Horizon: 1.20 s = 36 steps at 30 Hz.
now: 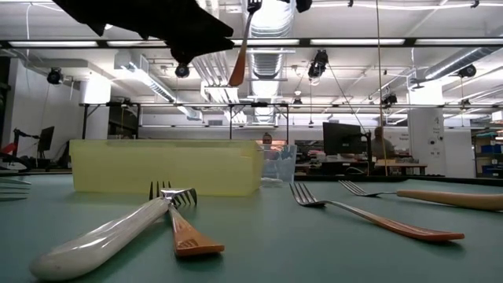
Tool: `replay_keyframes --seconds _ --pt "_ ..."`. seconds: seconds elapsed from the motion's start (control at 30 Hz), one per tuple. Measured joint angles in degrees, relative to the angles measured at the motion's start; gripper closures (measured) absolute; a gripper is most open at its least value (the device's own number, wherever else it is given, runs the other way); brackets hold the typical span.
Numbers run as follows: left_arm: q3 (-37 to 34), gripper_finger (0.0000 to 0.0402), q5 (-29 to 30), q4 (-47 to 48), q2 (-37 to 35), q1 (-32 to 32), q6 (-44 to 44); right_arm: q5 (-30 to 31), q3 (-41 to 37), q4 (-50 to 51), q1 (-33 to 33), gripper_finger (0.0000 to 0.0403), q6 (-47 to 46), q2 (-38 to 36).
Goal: Sort silverware by color (type)
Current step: Put the orange fork into the white bin
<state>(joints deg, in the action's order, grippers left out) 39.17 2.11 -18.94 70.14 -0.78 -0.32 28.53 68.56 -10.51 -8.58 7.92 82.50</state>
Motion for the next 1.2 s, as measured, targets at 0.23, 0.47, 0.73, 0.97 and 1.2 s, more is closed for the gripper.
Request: replay_keyframes --seconds 0.23,0.47,0.73,0.97,1.2 --pt "0.1 0.0231 -2.2 -8.4 5.7 0.4 -0.9 -0.1 -0.5 -0.4 0.0 0.0394 0.3 0.0" --pt "0.1 0.0231 -4.6 -7.6 5.7 0.4 -3.0 0.0 -1.7 -0.3 0.0 0.0394 1.9 0.0" --pt "0.1 0.0231 -4.1 -9.2 3.9 0.2 -5.3 0.0 -3.7 -1.1 0.0 0.0394 3.5 0.1" --pt "0.2 0.0231 -0.6 -13.9 5.0 -1.0 -8.8 0.0 -4.2 -3.5 0.0 0.0394 4.1 0.1" --pt "0.3 0.0231 -1.5 -14.7 6.7 -1.4 -10.1 0.0 -4.3 -3.5 0.0 0.0394 4.1 0.1"
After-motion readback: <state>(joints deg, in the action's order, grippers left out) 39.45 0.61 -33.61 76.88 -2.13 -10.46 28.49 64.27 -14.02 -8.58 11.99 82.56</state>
